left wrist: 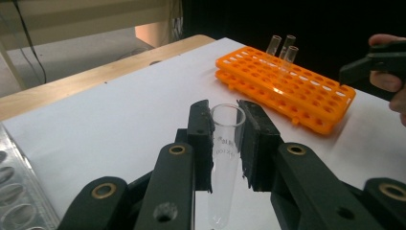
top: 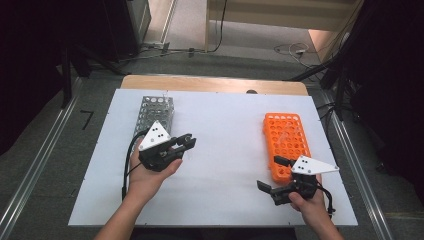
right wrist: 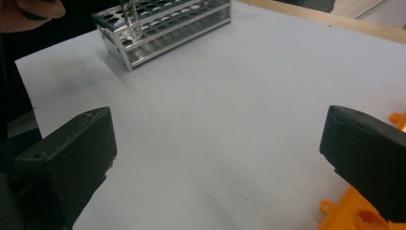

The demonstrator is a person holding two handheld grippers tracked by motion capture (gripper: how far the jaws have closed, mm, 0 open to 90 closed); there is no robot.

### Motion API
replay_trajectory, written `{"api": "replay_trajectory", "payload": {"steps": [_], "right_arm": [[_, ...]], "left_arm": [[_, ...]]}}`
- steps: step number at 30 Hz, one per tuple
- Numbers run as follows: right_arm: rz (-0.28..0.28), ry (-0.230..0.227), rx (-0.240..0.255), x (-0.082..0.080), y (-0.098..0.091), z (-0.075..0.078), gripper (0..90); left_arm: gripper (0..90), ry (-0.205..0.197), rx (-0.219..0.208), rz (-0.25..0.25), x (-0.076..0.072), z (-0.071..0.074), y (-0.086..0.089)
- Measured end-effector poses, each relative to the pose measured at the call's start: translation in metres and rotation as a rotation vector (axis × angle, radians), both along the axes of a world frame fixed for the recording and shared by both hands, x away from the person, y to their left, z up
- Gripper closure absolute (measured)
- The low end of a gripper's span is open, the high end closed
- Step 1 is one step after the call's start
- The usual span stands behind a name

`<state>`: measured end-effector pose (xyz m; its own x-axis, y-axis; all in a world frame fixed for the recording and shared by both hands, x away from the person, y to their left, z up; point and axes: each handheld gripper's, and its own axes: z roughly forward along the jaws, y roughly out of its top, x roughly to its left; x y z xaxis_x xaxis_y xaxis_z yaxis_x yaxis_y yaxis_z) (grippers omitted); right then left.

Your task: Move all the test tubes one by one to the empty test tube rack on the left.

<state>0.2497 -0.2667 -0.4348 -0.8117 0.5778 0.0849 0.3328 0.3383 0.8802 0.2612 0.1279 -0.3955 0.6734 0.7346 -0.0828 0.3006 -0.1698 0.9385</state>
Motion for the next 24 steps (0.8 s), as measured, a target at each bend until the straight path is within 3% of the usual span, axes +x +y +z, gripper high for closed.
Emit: {"api": "replay_trajectory", "payload": {"steps": [14,24], "right_arm": [[-0.049,0.014,0.005,-0.002,-0.037,-0.007,0.0],[-0.079,0.025,0.016,0.004,-0.046,-0.010,0.0]], "left_arm": [[75.0,-0.003,0.004,0.093,0.036,0.010,0.028],[75.0,-0.002,0.008,0.172,0.064,0.015,0.048]]}}
